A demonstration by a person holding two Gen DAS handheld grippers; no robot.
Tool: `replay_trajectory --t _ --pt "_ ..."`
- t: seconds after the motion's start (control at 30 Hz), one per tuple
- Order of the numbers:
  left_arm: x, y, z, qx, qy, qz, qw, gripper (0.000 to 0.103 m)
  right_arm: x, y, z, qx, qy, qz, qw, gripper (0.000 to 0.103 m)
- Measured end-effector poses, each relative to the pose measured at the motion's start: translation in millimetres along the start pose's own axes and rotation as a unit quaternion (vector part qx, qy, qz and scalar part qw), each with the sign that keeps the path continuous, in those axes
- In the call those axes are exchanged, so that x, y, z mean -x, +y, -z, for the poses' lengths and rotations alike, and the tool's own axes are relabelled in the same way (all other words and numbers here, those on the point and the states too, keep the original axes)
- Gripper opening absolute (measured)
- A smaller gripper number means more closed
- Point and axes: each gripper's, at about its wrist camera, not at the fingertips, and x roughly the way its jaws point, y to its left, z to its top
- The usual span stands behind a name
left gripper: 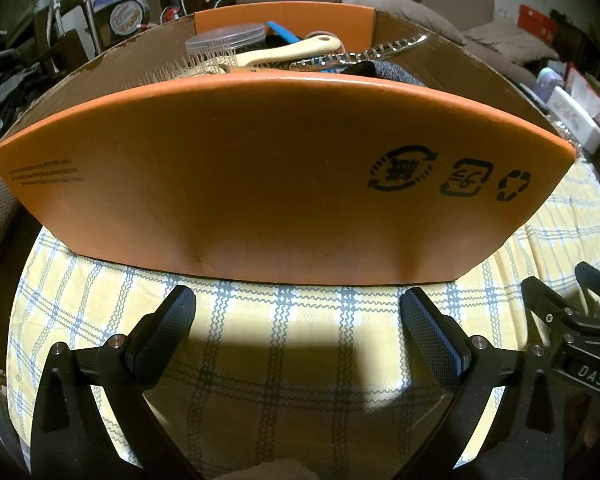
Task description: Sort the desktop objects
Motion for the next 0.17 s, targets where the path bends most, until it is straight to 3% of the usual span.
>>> replay_trajectory --t 0.17 --pt "-0.7 1.9 -1.9 -0.001 0.0 -0.001 1.0 0.103 0.0 -0.1 0.0 0.0 0.0 0.0 1.0 0.103"
